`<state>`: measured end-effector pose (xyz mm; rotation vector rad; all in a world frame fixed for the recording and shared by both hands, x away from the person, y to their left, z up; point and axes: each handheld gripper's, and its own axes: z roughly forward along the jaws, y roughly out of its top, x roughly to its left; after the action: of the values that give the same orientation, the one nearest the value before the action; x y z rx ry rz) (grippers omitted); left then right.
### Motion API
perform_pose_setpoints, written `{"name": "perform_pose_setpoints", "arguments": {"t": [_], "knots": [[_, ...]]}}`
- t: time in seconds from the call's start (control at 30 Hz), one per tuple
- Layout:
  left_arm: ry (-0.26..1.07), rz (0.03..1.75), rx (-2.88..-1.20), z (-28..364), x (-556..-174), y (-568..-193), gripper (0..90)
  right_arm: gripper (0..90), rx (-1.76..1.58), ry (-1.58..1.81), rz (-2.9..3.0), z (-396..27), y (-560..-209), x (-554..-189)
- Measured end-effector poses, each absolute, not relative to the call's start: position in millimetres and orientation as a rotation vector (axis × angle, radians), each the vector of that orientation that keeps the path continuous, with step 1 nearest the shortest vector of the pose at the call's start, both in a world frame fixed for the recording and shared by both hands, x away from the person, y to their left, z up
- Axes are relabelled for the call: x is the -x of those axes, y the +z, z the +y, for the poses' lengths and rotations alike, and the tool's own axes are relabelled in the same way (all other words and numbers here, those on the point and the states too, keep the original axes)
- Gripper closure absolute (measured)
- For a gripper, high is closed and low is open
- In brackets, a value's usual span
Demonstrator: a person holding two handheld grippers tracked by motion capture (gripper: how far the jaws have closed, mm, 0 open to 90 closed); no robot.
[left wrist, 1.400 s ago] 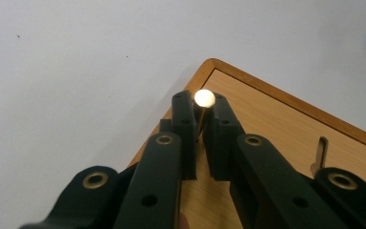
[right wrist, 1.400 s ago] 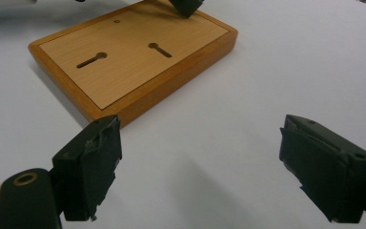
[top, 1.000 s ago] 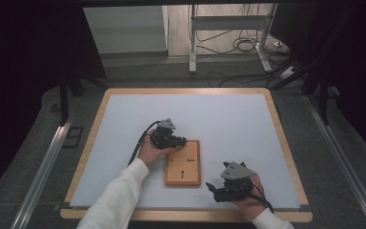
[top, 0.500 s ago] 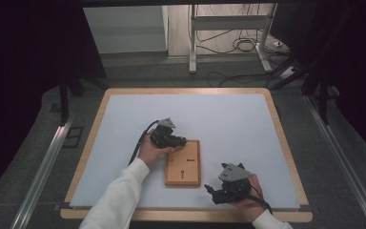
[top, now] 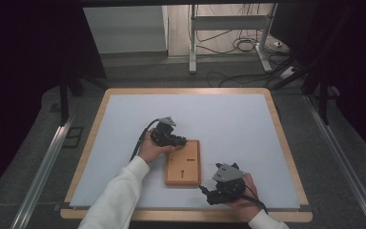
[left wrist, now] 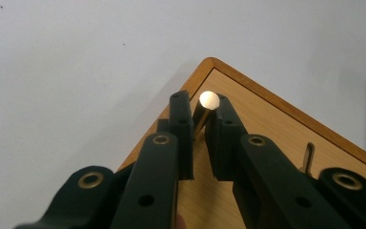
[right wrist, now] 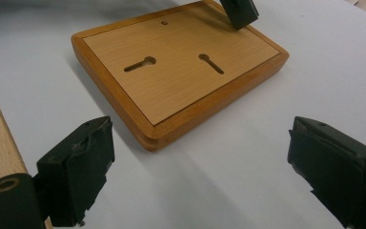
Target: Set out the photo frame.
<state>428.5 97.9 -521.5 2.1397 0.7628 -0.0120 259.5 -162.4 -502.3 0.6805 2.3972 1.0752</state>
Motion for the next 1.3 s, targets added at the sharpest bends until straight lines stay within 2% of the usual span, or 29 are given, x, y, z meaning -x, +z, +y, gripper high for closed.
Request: {"name": "perform_pose_setpoints", "arguments": {"t": [0.93, 1.3], "knots": [[-0.142, 0.805, -2.13, 100.7, -442.2, -519.6, 81.7, 7.1, -0.525, 0.847, 2.428, -112.6, -523.7, -266.4], [-0.131, 0.804, -2.128, 101.0, -442.3, -519.8, 82.2, 7.4, -0.437, 0.761, 2.313, -93.9, -526.9, -268.4]]}}
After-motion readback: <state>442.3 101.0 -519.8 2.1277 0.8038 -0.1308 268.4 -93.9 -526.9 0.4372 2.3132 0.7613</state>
